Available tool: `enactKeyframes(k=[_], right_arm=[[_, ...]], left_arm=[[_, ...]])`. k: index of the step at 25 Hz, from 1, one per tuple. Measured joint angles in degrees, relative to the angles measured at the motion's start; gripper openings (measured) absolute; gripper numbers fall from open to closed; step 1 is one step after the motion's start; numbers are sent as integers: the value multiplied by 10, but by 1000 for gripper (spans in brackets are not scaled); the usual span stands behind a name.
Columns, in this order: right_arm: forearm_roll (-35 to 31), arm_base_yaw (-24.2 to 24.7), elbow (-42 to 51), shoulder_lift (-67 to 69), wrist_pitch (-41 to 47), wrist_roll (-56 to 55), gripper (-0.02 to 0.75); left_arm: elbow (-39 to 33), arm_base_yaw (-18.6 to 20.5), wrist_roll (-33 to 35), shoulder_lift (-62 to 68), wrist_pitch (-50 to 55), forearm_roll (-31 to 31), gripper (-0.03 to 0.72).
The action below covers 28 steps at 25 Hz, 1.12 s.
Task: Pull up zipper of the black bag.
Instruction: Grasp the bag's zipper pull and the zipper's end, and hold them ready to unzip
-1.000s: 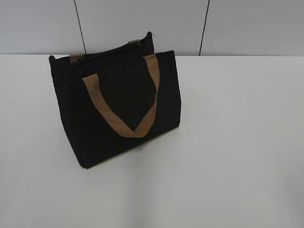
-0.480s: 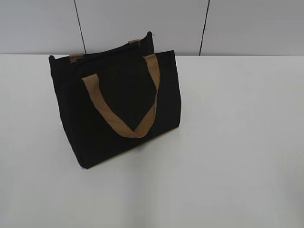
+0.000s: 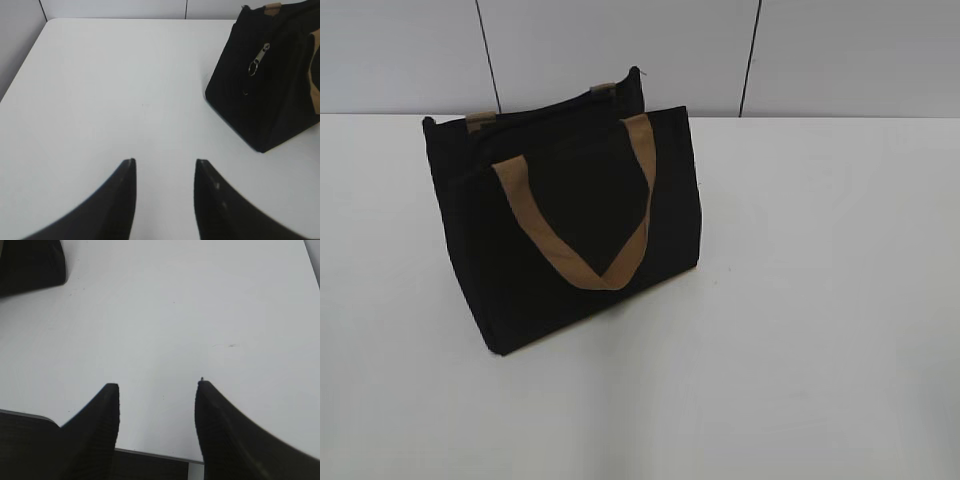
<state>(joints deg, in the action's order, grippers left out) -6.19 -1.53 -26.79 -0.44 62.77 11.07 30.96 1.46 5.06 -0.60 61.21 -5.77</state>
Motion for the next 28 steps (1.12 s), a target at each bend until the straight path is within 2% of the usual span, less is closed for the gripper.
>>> enactKeyframes(k=[4, 9, 12, 16, 20, 24, 28], right_arm=[[0, 0, 0, 0, 0, 0, 377], [0, 0, -1, 0, -2, 0, 377], [0, 0, -15, 8, -2, 0, 377], [0, 0, -51, 91, -15, 1, 377], [-14, 0, -86, 182, -30, 42, 377], [-61, 0, -116, 271, -49, 94, 377], [-80, 0, -138, 347, -80, 115, 377]], left_arm=[[0, 0, -1, 2, 0, 1, 298], [0, 0, -6, 80, -3, -45, 419], [8, 0, 14, 132, -25, -53, 449], [18, 0, 58, 187, -107, -56, 451], [11, 0, 103, 238, -199, -65, 418], [-26, 0, 153, 278, -326, -115, 403], [-74, 0, 205, 315, -450, -173, 401]])
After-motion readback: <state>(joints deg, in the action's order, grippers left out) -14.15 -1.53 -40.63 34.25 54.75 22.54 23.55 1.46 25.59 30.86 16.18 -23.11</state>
